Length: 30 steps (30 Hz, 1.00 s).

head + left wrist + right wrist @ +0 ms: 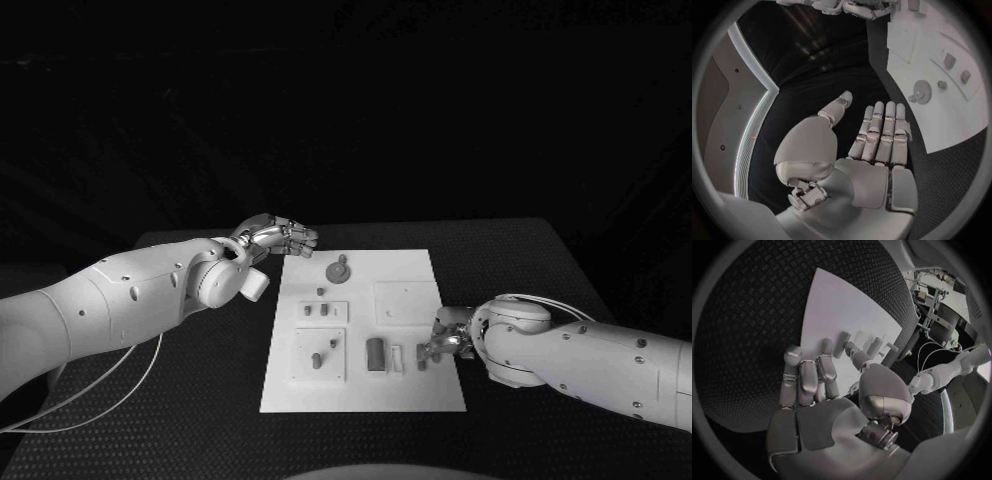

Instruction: Assemble the parts on the task board

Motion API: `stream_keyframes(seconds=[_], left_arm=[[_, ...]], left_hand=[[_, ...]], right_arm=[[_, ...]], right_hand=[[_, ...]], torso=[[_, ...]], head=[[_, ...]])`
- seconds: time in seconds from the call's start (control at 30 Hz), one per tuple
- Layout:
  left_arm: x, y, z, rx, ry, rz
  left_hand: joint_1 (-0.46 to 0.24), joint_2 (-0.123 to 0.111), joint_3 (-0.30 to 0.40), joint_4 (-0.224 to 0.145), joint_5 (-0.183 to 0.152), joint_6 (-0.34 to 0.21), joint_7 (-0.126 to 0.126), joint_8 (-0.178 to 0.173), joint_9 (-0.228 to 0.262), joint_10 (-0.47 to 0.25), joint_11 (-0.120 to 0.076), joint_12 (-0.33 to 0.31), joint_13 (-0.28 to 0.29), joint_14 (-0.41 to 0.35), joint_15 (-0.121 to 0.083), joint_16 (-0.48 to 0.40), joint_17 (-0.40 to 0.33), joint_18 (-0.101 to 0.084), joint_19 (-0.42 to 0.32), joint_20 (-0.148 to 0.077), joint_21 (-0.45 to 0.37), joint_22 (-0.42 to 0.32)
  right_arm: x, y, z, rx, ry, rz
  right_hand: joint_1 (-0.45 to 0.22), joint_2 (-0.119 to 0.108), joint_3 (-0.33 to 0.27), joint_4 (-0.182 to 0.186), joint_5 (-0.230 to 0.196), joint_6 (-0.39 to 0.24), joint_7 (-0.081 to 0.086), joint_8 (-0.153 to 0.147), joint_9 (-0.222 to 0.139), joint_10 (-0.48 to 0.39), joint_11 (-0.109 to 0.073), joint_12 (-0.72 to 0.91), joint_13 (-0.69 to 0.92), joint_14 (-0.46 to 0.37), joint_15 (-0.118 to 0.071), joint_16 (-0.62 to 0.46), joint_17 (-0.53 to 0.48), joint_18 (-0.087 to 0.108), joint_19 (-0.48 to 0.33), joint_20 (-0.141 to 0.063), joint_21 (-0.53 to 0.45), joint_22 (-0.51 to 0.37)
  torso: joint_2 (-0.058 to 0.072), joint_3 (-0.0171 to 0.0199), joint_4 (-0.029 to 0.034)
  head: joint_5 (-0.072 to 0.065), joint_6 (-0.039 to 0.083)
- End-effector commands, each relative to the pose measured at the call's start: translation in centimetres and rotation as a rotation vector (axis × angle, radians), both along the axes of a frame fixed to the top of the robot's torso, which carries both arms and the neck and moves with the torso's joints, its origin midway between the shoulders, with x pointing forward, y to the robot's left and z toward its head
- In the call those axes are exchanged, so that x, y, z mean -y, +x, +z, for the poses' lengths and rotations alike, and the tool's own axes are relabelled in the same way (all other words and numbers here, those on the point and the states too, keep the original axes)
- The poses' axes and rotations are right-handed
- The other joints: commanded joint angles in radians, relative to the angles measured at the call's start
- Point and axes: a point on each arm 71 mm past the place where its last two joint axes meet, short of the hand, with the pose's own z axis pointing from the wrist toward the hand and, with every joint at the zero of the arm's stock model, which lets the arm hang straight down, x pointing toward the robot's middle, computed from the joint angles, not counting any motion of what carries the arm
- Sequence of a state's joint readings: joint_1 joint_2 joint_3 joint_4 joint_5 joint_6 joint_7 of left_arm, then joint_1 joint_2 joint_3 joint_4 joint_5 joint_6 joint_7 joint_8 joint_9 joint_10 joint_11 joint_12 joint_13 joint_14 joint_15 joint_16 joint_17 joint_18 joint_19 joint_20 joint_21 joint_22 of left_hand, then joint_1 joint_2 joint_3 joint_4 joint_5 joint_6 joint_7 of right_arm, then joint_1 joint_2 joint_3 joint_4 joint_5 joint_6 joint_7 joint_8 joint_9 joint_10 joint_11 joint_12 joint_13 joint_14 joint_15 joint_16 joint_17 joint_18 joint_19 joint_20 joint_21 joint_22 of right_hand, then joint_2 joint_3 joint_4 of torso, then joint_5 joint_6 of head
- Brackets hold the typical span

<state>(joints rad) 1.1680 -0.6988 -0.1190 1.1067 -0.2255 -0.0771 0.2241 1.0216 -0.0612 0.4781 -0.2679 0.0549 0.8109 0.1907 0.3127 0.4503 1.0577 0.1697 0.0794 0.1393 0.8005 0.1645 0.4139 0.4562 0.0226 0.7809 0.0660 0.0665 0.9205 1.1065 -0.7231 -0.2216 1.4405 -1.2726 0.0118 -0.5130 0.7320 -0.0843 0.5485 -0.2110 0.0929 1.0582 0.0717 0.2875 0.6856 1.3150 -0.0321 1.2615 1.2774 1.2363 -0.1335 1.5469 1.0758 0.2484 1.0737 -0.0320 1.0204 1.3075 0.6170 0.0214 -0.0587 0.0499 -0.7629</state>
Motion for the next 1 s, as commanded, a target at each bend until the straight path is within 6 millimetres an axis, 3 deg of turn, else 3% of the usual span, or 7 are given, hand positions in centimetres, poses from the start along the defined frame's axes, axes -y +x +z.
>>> stream_keyframes(seconds=[0.03, 0.37, 0.63, 0.83, 0.97, 1.0], left_arm=[[0.1, 0.0, 0.2, 0.009, -0.011, -0.013], [0.0, 0.0, 0.2, 0.010, -0.010, -0.011], [-0.1, 0.0, 0.3, 0.011, -0.009, -0.009], [0.0, 0.0, 0.4, 0.011, -0.011, -0.013], [0.0, 0.0, 0.4, 0.011, -0.010, -0.012], [0.0, 0.0, 0.4, 0.011, -0.010, -0.012]], left_hand=[[-0.011, 0.000, 0.001, 0.006, -0.003, 0.001, 0.005, 0.005, -0.001, -0.003, 0.002, -0.005, -0.002, 0.000, 0.006, -0.004, 0.002, 0.014, -0.004, 0.004, 0.004, -0.001], [-0.012, 0.000, 0.001, 0.006, -0.003, 0.002, 0.004, 0.006, -0.001, -0.003, 0.002, -0.005, -0.002, 0.000, 0.007, -0.005, 0.003, 0.014, -0.004, 0.004, 0.004, 0.000], [-0.012, 0.000, 0.001, 0.007, -0.003, 0.001, 0.004, 0.005, -0.001, -0.003, 0.002, -0.005, -0.002, 0.000, 0.007, -0.005, 0.003, 0.014, -0.004, 0.004, 0.004, 0.000], [-0.013, 0.000, 0.001, 0.007, -0.003, 0.001, 0.004, 0.005, -0.001, -0.003, 0.002, -0.005, -0.002, 0.000, 0.007, -0.005, 0.003, 0.014, -0.004, 0.004, 0.004, 0.000], [-0.013, 0.000, 0.001, 0.007, -0.003, 0.000, 0.005, 0.005, -0.002, -0.003, 0.002, -0.005, -0.002, 0.001, 0.007, -0.005, 0.004, 0.015, -0.004, 0.004, 0.004, 0.000], [-0.013, 0.000, 0.001, 0.007, -0.003, 0.000, 0.005, 0.005, -0.002, -0.003, 0.002, -0.005, -0.002, 0.001, 0.007, -0.005, 0.004, 0.015, -0.004, 0.004, 0.004, 0.000]], right_arm=[[-0.3, -0.3, -0.6, 0.037, -0.106, 0.104], [-1.4, -0.7, -1.3, 0.061, -0.113, 0.138], [-1.8, -0.8, -1.5, 0.047, -0.116, 0.155], [-2.3, -0.8, -1.7, 0.043, -0.113, 0.174], [-2.4, -1.0, -2.0, -0.017, -0.071, 0.169], [-2.4, -1.1, -2.1, -0.034, -0.058, 0.162]], right_hand=[[0.011, 0.007, 0.002, -0.025, 0.001, -0.016, 0.010, -0.017, -0.011, -0.022, 0.004, -0.015, -0.010, -0.021, 0.004, -0.002, -0.015, 0.013, -0.010, -0.002, -0.002, 0.017], [0.046, 0.026, 0.003, -0.079, 0.002, -0.026, 0.017, -0.026, -0.013, -0.026, 0.010, -0.017, -0.010, -0.029, 0.011, -0.001, -0.017, 0.013, -0.014, 0.004, -0.001, 0.018], [0.113, 0.032, -0.008, -0.082, 0.001, -0.031, 0.019, -0.030, -0.014, -0.032, 0.013, -0.020, -0.012, -0.037, 0.013, -0.001, -0.024, 0.013, -0.022, 0.005, 0.002, 0.019], [0.100, 0.030, -0.024, -0.078, 0.001, -0.041, 0.023, -0.037, -0.017, -0.047, 0.017, -0.033, -0.022, -0.049, 0.017, -0.003, -0.035, 0.013, -0.027, 0.011, 0.000, 0.017], [0.100, 0.057, -0.020, -0.081, 0.002, -0.042, 0.025, -0.040, -0.019, -0.054, 0.018, -0.038, -0.025, -0.057, 0.019, -0.005, -0.043, 0.013, -0.031, 0.013, -0.003, 0.017], [0.125, 0.082, -0.012, -0.083, 0.002, -0.042, 0.024, -0.041, -0.019, -0.054, 0.018, -0.036, -0.023, -0.058, 0.019, -0.004, -0.042, 0.013, -0.034, 0.012, -0.002, 0.018]], torso=[[0.001, 0.0005, -0.0004], [0.000, 0.0003, 0.0004], [0.001, -0.0002, -0.0008], [0.000, -0.0003, -0.0001], [0.000, -0.0003, 0.0001], [0.000, -0.0004, -0.0002]], head=[[0.002, -0.003], [0.000, -0.007], [0.001, -0.010], [0.001, -0.012], [0.001, -0.014], [0.001, -0.014]])
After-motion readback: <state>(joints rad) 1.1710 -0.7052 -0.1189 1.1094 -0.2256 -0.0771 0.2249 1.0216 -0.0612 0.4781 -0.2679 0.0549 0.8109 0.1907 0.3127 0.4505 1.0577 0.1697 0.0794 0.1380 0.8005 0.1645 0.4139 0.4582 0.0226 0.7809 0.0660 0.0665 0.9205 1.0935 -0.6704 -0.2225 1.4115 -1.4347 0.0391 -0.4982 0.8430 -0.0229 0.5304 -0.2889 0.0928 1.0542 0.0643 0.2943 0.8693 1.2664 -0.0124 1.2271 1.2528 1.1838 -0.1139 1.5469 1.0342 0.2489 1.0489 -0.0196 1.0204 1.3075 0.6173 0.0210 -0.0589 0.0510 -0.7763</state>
